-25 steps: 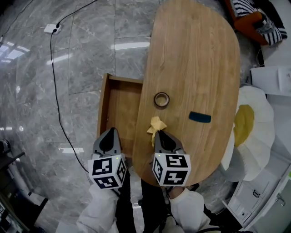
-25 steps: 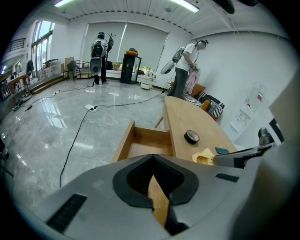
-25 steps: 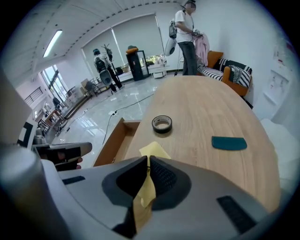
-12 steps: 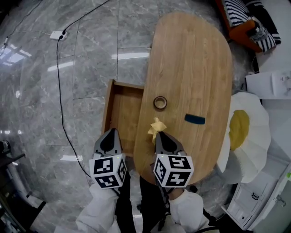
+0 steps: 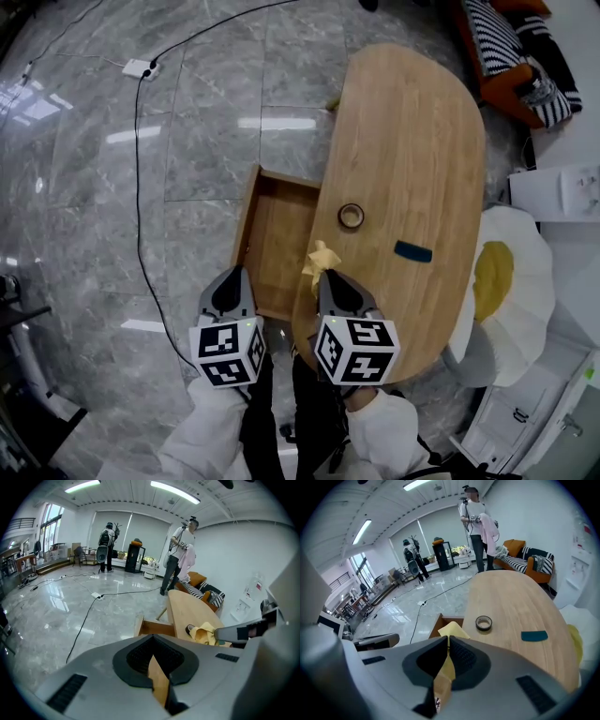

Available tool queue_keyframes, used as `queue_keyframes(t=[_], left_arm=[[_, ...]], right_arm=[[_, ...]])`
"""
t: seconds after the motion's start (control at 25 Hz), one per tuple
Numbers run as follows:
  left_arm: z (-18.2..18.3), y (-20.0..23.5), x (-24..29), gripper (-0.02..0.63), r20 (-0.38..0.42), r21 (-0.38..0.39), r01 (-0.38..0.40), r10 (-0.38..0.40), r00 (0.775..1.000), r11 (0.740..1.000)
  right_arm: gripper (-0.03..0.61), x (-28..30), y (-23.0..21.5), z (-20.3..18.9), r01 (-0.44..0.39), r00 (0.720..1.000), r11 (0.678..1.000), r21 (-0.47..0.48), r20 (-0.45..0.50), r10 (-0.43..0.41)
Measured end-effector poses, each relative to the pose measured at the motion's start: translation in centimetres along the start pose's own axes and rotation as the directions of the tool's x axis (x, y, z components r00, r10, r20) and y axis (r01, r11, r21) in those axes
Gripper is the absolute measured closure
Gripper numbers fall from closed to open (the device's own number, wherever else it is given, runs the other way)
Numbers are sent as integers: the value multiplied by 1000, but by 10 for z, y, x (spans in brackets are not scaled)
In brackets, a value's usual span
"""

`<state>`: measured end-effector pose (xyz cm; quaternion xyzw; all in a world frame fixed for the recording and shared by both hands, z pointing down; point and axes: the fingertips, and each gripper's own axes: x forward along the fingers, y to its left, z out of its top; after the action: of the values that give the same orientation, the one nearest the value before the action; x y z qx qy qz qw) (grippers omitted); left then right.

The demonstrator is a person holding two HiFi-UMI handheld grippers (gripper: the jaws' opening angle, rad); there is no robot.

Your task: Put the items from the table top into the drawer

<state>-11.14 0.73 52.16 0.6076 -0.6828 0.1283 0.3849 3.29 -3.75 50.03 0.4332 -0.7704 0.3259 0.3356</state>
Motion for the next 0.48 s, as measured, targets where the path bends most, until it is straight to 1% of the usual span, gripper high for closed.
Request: queue_keyframes(t=[0.28, 0.48], left_arm=[[11, 30, -5, 614, 17, -28, -19, 20, 1000, 999], [22, 43, -3, 614, 23, -39, -23, 24, 999, 999]], right_arm=[[506, 12, 37, 6, -26, 1000, 1000, -17, -10, 26], [506, 21, 48, 17, -24, 1000, 999, -30, -8, 24]])
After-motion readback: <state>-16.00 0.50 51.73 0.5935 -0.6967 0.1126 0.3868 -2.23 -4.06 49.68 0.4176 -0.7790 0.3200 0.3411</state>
